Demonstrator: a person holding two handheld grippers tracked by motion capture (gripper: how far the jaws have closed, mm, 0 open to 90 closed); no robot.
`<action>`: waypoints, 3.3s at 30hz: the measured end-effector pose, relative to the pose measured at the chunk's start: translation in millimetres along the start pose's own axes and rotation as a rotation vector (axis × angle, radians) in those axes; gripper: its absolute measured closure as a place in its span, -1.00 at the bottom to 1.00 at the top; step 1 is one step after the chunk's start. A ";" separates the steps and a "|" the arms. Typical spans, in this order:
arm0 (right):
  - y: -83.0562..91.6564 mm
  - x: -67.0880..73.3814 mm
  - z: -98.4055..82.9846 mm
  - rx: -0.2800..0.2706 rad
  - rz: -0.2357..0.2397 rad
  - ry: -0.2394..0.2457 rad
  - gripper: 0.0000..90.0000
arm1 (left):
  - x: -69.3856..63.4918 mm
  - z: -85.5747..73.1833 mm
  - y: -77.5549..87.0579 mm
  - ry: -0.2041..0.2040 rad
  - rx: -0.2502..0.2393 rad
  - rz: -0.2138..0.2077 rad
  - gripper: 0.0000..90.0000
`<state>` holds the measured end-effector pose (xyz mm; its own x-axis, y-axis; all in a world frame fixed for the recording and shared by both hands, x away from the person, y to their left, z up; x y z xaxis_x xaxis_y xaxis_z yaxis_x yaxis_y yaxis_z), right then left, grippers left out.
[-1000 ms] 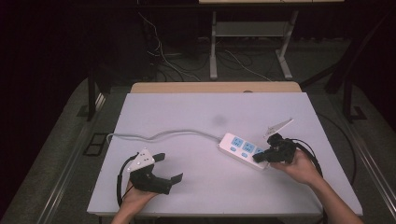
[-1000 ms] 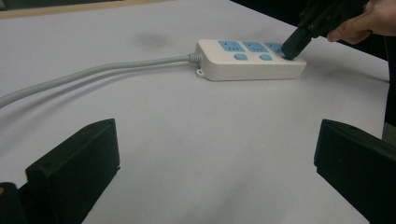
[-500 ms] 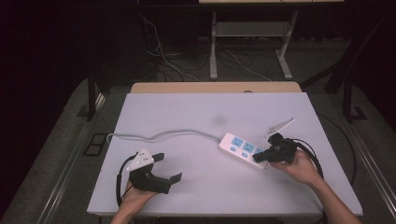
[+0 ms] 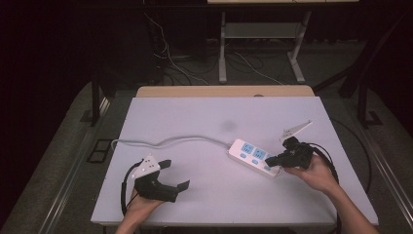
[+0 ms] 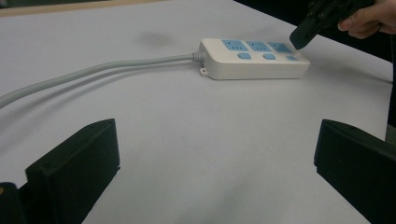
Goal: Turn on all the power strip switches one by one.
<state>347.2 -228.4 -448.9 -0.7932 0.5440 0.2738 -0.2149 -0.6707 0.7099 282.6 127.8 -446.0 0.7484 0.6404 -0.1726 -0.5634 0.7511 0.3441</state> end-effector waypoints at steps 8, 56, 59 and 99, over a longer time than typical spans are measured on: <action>7.3 1.0 10.3 -0.011 -0.003 0.010 1.00 | 0.1 0.7 -0.1 0.001 -0.005 0.000 -1.00; -25.3 -1.8 47.6 0.112 0.039 0.074 1.00 | 1.5 0.1 1.0 -0.001 -0.003 -0.003 -1.00; -27.9 -1.7 45.9 0.130 0.043 0.075 1.00 | 1.8 0.2 1.3 -0.002 -0.003 -0.002 -1.00; -42.4 -2.0 34.0 0.157 0.050 0.123 1.00 | -0.3 -0.2 0.7 -0.010 0.004 -0.009 -1.00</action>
<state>377.2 -183.9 -457.5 -0.8663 0.4399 0.2366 -0.0899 -0.6032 0.7925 282.0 128.1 -445.9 0.7566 0.6322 -0.1669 -0.5552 0.7560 0.3466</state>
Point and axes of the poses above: each handheld gripper's, and its own axes: y roughly backward along the jaws, z roughly out of its top, x roughly to its left, the point moved 6 cm from there along -y, roughly forward along the jaws, and after that the axes turned 5 degrees about -x, right-handed, at the moved point
